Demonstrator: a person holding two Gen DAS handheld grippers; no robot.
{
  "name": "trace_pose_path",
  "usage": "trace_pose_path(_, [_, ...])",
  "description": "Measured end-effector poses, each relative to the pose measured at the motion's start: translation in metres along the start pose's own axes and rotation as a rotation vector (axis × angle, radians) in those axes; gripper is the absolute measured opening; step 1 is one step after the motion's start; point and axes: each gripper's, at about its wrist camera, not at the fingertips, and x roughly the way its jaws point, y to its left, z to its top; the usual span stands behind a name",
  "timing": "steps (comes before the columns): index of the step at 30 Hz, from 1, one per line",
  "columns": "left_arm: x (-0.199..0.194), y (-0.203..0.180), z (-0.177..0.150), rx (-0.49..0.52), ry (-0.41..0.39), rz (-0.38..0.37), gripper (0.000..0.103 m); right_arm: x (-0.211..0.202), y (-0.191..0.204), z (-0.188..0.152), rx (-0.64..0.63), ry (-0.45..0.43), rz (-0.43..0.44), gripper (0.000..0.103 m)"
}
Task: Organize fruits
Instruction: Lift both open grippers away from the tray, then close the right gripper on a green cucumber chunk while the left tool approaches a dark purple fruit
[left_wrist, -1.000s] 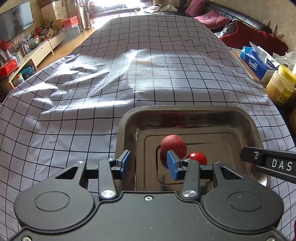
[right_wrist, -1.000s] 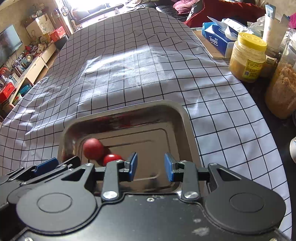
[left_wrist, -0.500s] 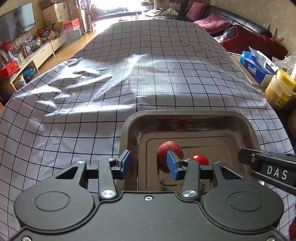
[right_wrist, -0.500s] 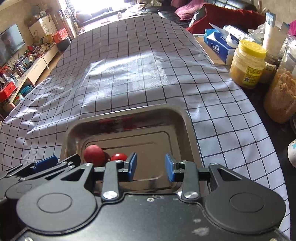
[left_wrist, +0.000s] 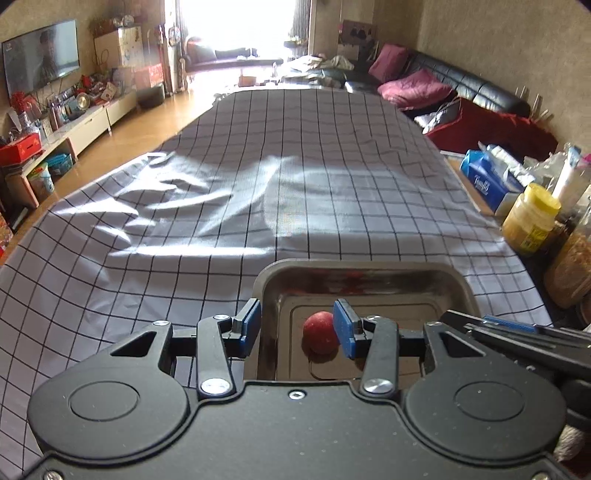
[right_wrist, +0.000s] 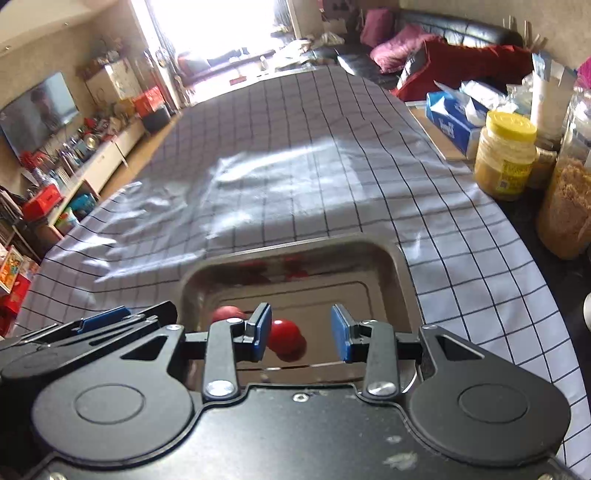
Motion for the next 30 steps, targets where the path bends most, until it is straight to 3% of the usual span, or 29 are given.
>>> trace_pose_path(7, [-0.031, 0.004, -0.017, 0.017, -0.038, -0.016, 0.053, -0.021, 0.009, -0.023, -0.059, -0.043, 0.041, 0.038])
trace_pose_path(18, [-0.064, 0.025, -0.082, 0.056, -0.046, -0.043, 0.053, -0.059, -0.013, -0.074, -0.131, -0.094, 0.057, 0.038])
trace_pose_path(30, [-0.056, 0.034, -0.144, 0.046, -0.118, 0.018, 0.053, -0.066, -0.055, -0.138, -0.065, -0.165, 0.045, 0.039])
